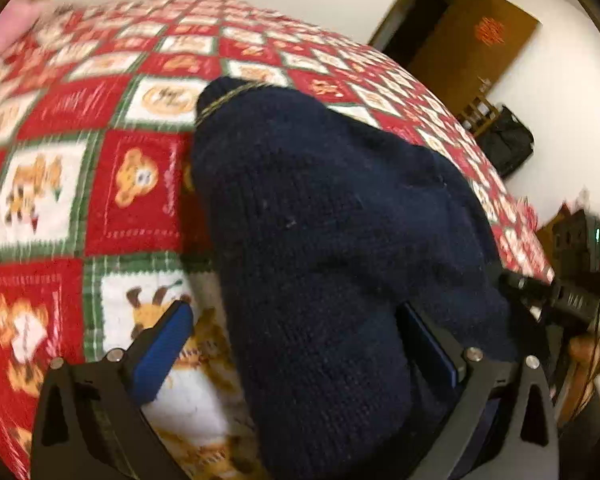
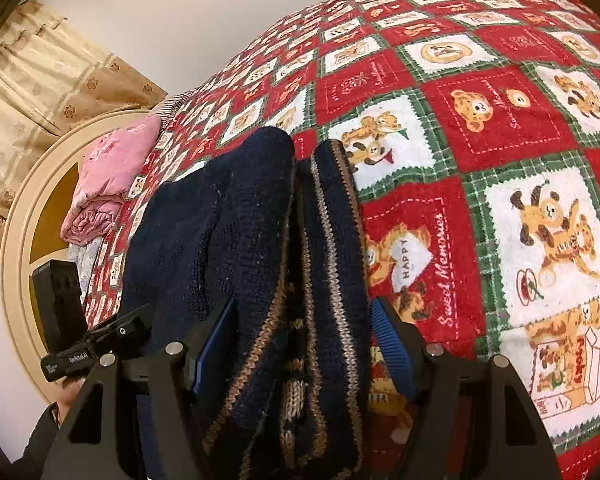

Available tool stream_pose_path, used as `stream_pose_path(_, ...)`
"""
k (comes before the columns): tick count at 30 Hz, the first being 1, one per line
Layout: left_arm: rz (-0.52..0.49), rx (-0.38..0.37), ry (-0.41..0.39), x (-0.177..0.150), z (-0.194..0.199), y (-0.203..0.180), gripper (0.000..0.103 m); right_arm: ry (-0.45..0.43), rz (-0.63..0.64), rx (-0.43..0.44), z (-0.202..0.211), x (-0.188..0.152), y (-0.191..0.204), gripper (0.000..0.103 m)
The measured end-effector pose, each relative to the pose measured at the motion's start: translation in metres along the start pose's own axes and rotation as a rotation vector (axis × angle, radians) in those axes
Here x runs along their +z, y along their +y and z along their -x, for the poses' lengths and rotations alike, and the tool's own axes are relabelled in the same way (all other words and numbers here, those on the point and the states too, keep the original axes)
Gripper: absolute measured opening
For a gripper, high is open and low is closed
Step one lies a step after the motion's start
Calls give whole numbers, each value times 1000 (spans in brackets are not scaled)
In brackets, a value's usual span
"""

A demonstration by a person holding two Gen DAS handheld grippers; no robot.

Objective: Fold small clothes
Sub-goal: 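Hold the striped edge with the right tool while the left tool presses the bundle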

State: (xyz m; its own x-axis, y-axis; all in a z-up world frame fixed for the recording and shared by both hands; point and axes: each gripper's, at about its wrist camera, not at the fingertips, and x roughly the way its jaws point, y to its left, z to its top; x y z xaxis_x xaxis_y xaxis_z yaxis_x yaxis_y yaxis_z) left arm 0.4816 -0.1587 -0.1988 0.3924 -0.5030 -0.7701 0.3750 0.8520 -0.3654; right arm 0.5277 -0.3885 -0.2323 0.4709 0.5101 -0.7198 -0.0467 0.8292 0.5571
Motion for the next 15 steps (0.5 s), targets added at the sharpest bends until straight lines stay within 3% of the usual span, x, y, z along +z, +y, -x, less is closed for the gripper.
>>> stream_pose_path(8, -40, 43, -25, -4, 2, -11, 103, 13, -13, -1, -3, -5, 4, 66)
stream_pose_path(12, -10, 19, -10, -2, -2, -7, 103, 1, -70, 54, -10, -1, -9, 64)
stream_pose_path(13, -15, 24, -13, -2, -1, -8, 103, -3, -71, 46, -9, -2, -8, 62)
stream_pose_path(15, -67, 34, -32, -5, 4, -17, 98, 5, -50, 78, -7, -7, 0, 43)
